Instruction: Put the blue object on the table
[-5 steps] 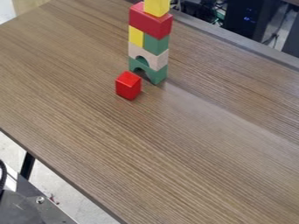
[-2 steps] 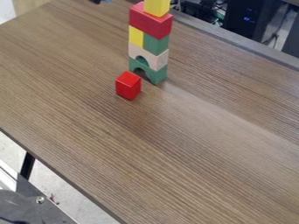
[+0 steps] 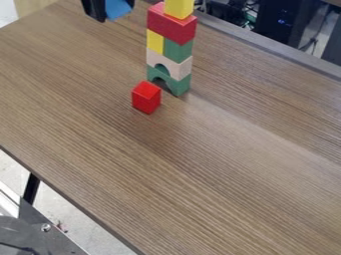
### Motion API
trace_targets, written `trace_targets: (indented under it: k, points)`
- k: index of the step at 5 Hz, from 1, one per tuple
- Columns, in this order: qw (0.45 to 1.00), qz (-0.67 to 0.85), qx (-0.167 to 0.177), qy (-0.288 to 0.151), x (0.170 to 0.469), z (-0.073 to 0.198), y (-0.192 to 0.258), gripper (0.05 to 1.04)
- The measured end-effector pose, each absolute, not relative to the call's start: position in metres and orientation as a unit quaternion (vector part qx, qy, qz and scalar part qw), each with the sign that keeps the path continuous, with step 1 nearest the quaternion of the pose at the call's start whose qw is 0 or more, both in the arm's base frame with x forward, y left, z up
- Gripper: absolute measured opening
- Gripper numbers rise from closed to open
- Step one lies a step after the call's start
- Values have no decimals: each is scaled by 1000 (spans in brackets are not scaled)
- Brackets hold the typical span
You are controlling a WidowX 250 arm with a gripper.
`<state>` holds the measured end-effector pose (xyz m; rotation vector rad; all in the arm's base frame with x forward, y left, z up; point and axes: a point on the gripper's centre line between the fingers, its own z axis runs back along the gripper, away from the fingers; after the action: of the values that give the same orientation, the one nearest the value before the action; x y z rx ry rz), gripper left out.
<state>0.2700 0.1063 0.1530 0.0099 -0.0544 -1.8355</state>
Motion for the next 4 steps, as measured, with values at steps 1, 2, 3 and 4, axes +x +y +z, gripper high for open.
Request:
trace_targets:
  k: [1,2,3,4]
  points:
    - [574,-818,21,33,270,139,116,575]
    - [596,-793,40,122,282,112,127,575]
    - [635,-749,42,184,296,88,146,575]
    - [650,-731,36,204,302,76,158,575]
